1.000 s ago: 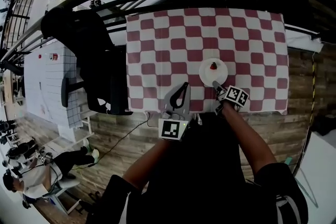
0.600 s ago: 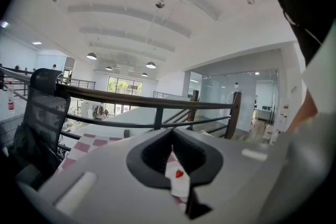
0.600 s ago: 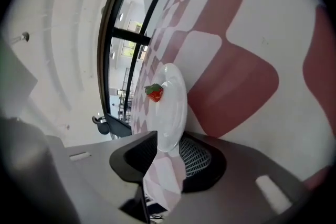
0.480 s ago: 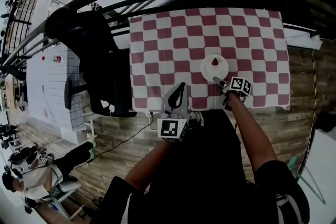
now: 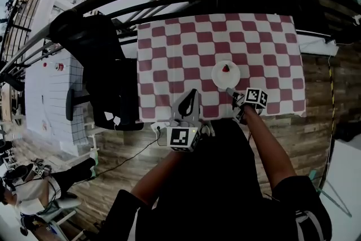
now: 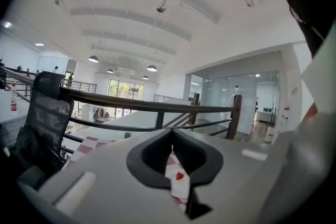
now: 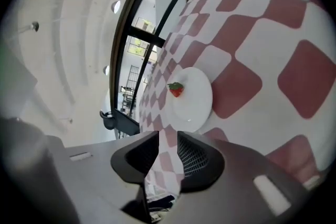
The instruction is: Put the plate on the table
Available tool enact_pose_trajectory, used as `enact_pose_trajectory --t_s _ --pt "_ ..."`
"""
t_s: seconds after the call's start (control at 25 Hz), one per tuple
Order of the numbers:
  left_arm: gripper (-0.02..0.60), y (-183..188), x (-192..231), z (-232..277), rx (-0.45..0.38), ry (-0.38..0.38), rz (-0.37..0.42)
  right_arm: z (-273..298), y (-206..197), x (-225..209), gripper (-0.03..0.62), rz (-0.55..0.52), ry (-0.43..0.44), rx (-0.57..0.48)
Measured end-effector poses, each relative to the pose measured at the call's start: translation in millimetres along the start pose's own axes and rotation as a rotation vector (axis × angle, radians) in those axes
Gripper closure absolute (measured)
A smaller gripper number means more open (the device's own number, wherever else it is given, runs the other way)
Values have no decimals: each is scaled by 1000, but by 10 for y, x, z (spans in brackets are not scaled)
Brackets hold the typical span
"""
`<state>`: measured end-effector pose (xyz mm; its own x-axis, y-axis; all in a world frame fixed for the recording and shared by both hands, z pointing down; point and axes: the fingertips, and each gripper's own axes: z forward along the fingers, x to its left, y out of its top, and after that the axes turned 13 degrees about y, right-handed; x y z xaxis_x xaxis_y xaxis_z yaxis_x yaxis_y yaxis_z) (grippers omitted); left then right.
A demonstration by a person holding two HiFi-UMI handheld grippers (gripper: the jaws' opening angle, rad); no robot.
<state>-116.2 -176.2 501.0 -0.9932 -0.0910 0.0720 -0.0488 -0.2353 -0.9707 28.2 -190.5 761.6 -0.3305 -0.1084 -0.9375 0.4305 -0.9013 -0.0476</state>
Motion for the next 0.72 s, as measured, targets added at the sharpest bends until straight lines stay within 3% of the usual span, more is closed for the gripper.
enact_pose_trajectory --t_s 0.28,0.44,0.72 --pt "572 37 -78 -220 -23 -46 -29 -228 -66 773 594 -151 119 -124" --pt "572 106 -151 -412 -41 -84 -36 -366 -249 1256 594 -164 208 -174" --pt "572 151 -264 -757 -39 -148 -51 -803 -628 2073 594 -394 259 -291"
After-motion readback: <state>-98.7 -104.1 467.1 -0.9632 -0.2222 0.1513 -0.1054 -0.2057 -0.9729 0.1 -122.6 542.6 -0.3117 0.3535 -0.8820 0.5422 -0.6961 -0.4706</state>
